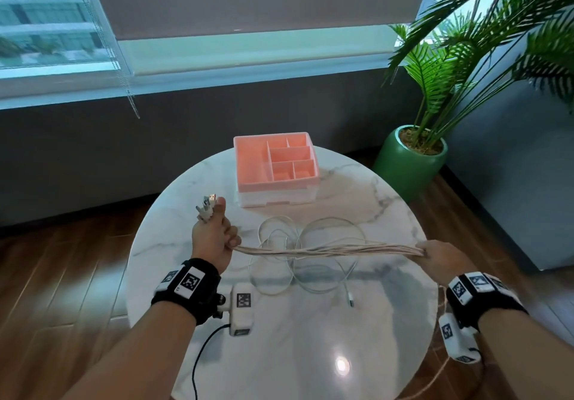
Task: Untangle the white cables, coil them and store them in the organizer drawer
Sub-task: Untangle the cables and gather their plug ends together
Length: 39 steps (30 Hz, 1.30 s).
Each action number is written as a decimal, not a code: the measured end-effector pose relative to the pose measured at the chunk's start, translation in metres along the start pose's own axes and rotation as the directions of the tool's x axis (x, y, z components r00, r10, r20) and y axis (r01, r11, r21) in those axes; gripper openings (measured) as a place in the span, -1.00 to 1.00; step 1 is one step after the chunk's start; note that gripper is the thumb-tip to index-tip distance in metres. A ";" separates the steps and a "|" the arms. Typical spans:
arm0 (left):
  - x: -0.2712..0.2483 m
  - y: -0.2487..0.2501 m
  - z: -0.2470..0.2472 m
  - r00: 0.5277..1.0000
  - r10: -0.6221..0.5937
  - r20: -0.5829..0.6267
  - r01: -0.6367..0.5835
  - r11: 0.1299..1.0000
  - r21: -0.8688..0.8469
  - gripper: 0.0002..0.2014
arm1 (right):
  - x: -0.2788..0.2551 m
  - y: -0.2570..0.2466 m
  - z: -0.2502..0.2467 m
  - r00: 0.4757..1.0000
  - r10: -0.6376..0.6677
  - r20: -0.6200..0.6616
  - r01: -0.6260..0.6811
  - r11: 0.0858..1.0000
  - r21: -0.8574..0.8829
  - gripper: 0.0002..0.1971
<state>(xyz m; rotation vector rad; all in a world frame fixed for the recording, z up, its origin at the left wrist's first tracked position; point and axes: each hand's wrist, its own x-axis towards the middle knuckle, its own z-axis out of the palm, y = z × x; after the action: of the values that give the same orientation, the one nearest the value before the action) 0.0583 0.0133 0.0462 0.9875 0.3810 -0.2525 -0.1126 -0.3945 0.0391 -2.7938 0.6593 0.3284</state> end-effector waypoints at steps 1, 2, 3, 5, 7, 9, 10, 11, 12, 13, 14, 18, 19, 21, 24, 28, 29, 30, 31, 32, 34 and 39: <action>0.000 0.002 -0.002 1.000 -0.010 -0.001 0.010 1.000 0.007 -0.70 | -0.001 -0.003 0.006 0.998 -0.001 0.058 0.000 1.000 0.007 -0.48; 0.001 0.003 -0.004 1.000 -0.021 -0.006 0.021 1.000 0.014 -0.72 | -0.002 -0.007 0.015 0.992 0.021 0.124 -0.023 1.000 0.013 -0.50; 0.001 0.004 -0.006 0.999 -0.031 -0.013 0.031 0.999 0.020 -0.74 | -0.004 -0.010 0.024 0.984 0.045 0.172 -0.047 0.999 0.013 -0.52; 0.001 0.004 -0.009 0.999 -0.044 -0.025 0.044 0.999 0.018 -0.75 | -0.008 -0.011 0.045 0.975 0.099 0.197 -0.105 0.994 0.021 -0.53; 0.000 0.005 -0.012 0.999 -0.040 -0.021 0.041 0.999 0.012 -0.74 | -0.009 -0.011 0.062 0.961 0.139 0.241 -0.144 0.990 0.003 -0.53; -0.004 0.007 -0.012 1.000 -0.022 0.007 0.022 0.999 0.040 -0.72 | -0.011 -0.018 0.069 0.934 0.186 0.306 -0.161 0.981 -0.106 -0.54; -0.007 0.008 -0.011 1.000 -0.014 0.020 0.013 0.998 0.060 -0.69 | -0.013 -0.025 0.068 0.922 0.206 0.329 -0.151 0.971 -0.184 -0.53; -0.010 0.009 -0.009 1.000 -0.008 0.030 0.005 0.997 0.077 -0.67 | -0.015 -0.032 0.065 0.916 0.211 0.340 -0.123 0.958 -0.261 -0.49; -0.013 0.009 -0.007 0.999 0.000 0.039 -0.003 0.996 0.090 -0.65 | -0.016 -0.043 0.058 0.911 0.207 0.358 -0.086 0.942 -0.325 -0.42; -0.016 0.009 -0.005 0.999 0.005 0.047 -0.010 0.995 0.099 -0.64 | -0.017 -0.056 0.050 0.905 0.196 0.378 -0.048 0.929 -0.367 -0.36; -0.018 0.009 -0.003 0.999 0.009 0.054 -0.015 0.994 0.109 -0.63 | -0.018 -0.071 0.040 0.905 0.165 0.391 -0.011 0.930 -0.368 -0.33; -0.024 0.002 0.007 0.998 0.000 0.061 -0.007 0.994 0.110 -0.67 | -0.015 -0.138 0.011 0.946 -0.202 0.253 0.207 0.978 0.006 -0.01; -0.026 0.000 0.011 0.998 -0.007 0.059 0.002 0.995 0.097 -0.68 | -0.019 -0.161 0.010 0.921 -0.342 0.186 0.321 0.937 0.136 -0.01; -0.030 -0.005 0.018 0.998 -0.023 0.064 0.019 0.997 0.071 -0.71 | -0.031 -0.214 0.013 0.850 -0.514 0.114 0.468 0.838 0.282 -0.08; -0.036 -0.007 0.026 0.997 -0.045 0.057 0.045 0.999 0.007 -0.74 | -0.040 -0.270 0.040 0.808 -0.568 0.160 0.494 0.799 0.343 -0.46; -0.033 0.002 0.014 1.000 0.002 0.007 -0.002 0.998 0.062 -0.81 | -0.047 -0.288 0.073 0.833 -0.539 0.123 0.470 0.808 0.355 -0.58; -0.031 0.003 0.007 1.000 0.019 -0.020 -0.017 0.996 0.090 -0.83 | -0.050 -0.289 0.076 0.829 -0.549 0.107 0.491 0.806 0.330 -0.56; -0.028 0.003 0.000 0.998 0.035 -0.049 -0.029 0.993 0.114 -0.84 | -0.053 -0.289 0.079 0.817 -0.568 0.098 0.518 0.798 0.308 -0.56; -0.027 0.002 -0.007 0.996 0.049 -0.072 -0.039 0.990 0.139 -0.86 | -0.055 -0.289 0.081 0.802 -0.588 0.101 0.541 0.788 0.292 -0.57; -0.026 0.002 -0.012 0.994 0.064 -0.086 -0.049 0.985 0.164 -0.86 | -0.056 -0.288 0.082 0.788 -0.606 0.109 0.560 0.779 0.282 -0.58; -0.024 0.000 -0.018 0.989 0.099 -0.105 -0.076 0.975 0.207 -0.75 | -0.057 -0.287 0.083 0.779 -0.612 0.140 0.566 0.781 0.264 -0.58; -0.022 -0.002 -0.020 0.969 0.245 -0.042 -0.214 0.909 0.358 -0.57 | -0.058 -0.287 0.080 0.775 -0.584 0.242 0.513 0.805 0.297 -0.61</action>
<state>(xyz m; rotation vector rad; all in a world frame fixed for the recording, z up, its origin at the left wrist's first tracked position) 0.0331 0.0297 0.0440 1.3894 0.2988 -0.0622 -0.0434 -0.0986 0.0343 -2.4857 -0.2066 0.5345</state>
